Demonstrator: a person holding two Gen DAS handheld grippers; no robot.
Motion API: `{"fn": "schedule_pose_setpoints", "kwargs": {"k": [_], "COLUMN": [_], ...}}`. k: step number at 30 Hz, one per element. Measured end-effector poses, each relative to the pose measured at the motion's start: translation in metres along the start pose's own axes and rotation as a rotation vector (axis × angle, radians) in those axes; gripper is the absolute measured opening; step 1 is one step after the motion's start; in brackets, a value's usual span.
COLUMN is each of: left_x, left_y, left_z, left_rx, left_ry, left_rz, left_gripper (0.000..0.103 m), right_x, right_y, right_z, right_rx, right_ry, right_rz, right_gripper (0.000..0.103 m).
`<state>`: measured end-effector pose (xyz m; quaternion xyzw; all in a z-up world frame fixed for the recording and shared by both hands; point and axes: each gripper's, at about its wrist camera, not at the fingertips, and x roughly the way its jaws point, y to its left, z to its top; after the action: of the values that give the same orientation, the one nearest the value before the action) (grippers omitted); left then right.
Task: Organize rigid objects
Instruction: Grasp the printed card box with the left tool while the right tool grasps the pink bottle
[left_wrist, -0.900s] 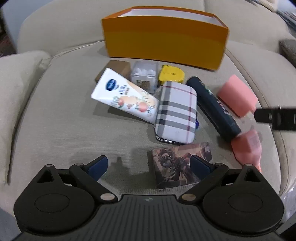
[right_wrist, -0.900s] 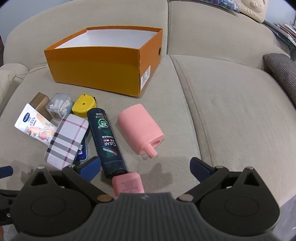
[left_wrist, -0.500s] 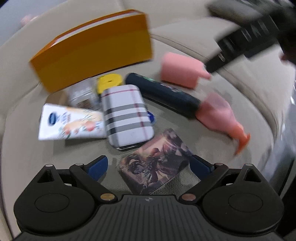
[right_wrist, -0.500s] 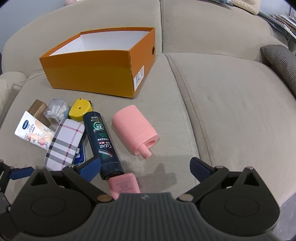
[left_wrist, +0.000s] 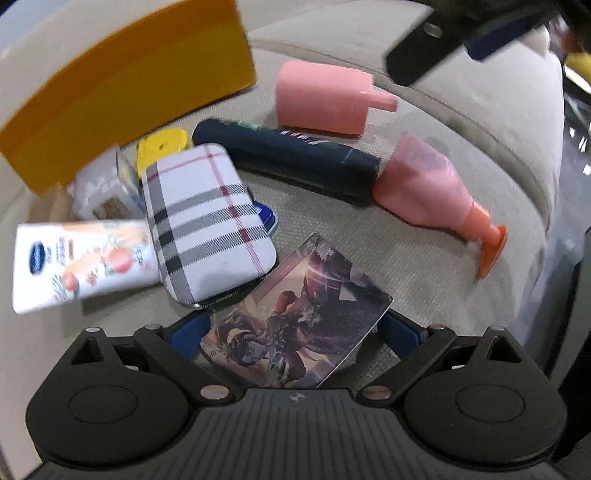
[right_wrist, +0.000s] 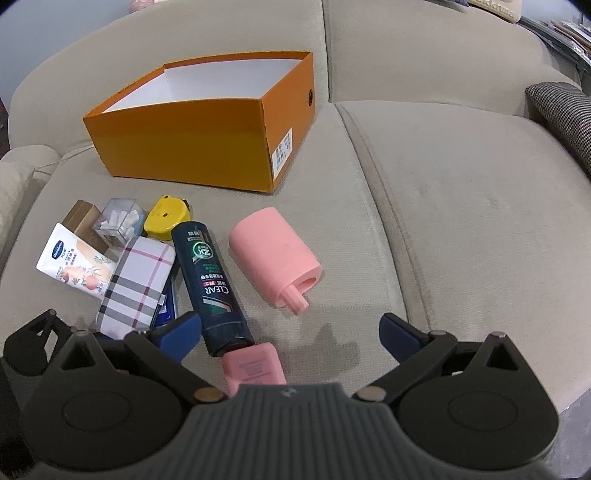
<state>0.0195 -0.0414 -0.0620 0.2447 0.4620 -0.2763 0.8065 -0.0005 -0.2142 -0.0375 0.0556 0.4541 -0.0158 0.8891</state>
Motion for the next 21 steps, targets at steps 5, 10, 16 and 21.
{"fn": "schedule_pose_setpoints", "kwargs": {"k": [5,10,16,21], "left_x": [-0.005,-0.017,-0.019,-0.008], "left_y": [0.008,0.008,0.005,-0.005], "left_z": [-0.003,-0.020,-0.013,-0.002], "left_rx": [-0.080,-0.160,-0.119,-0.056], "left_ry": [0.030,0.032,0.026,0.035], "left_rz": [-0.093,-0.197,-0.175,-0.154], "left_gripper": [0.103,0.103,0.103,0.103], "right_x": [0.004,0.005,0.005,0.006], "right_y": [-0.003,-0.005,-0.002,-0.004], "right_z": [0.002,0.001,0.000,-0.001], "right_rx": [0.012,0.014,0.005,0.003], "right_ry": [0.010,0.019,0.021,0.029], "right_rz": [-0.007,-0.010,-0.004,-0.005], "right_gripper": [0.102,0.102,0.102,0.102]}}
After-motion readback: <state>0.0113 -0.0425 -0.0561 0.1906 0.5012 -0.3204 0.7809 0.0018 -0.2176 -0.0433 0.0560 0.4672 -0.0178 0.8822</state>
